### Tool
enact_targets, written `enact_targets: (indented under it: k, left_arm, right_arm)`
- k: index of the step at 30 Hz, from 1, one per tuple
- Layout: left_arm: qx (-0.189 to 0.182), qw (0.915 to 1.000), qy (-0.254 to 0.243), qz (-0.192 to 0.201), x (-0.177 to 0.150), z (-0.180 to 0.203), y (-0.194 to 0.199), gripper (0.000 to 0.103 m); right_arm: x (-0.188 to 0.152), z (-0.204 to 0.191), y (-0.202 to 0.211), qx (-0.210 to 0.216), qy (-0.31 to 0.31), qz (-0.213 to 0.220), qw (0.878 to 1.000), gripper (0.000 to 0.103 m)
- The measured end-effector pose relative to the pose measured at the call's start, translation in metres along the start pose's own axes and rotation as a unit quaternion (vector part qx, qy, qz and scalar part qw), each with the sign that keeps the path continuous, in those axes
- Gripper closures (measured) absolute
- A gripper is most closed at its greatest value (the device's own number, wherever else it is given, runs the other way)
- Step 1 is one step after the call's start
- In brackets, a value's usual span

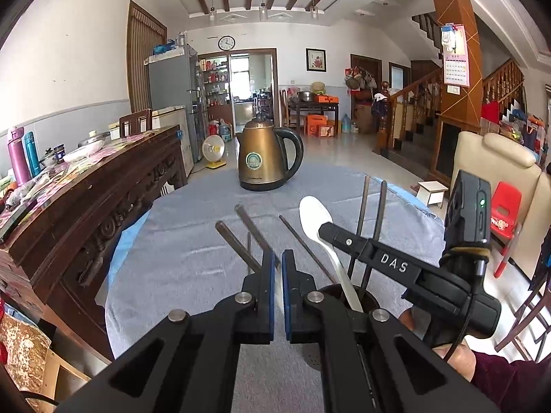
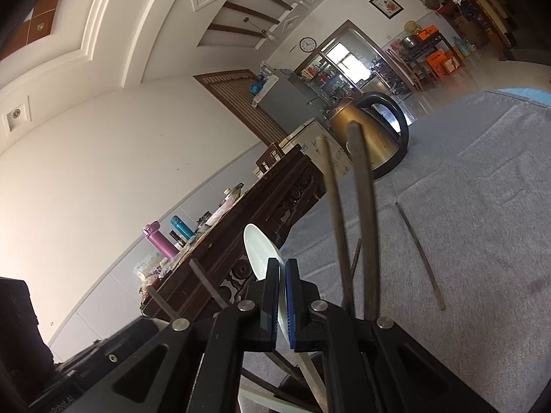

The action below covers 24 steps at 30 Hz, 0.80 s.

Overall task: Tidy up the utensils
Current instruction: 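Lower the spoon and chopstick into the black holder and open both tools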

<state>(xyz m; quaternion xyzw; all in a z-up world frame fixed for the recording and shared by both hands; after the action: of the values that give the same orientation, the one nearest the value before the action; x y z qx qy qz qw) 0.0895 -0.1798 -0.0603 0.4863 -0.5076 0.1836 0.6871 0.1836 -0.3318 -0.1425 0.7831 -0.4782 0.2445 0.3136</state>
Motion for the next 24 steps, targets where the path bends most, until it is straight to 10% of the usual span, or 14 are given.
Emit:
enact_targets:
  k: [24]
  left_arm:
    - [0.026,0.9991,0.027,0.019,0.013,-0.027,0.016,0.099]
  right_arm:
    - [0.006,-0.002,0.014,0.004,0.008,-0.003,1.000,0.097]
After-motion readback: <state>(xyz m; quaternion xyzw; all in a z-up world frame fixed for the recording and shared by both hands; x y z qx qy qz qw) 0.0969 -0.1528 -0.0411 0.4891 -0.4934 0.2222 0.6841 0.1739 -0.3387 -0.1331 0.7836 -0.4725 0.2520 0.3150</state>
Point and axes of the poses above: each gripper's, at about its wrist camera, not at the fingertips, and y roughly against the way its jaws point, z to its right, x to its top, the point moved 7 cm from there along -y, roughly the way its jaws point, and after that the axes turned 5 degrees about -x, right-handed, at the moved point
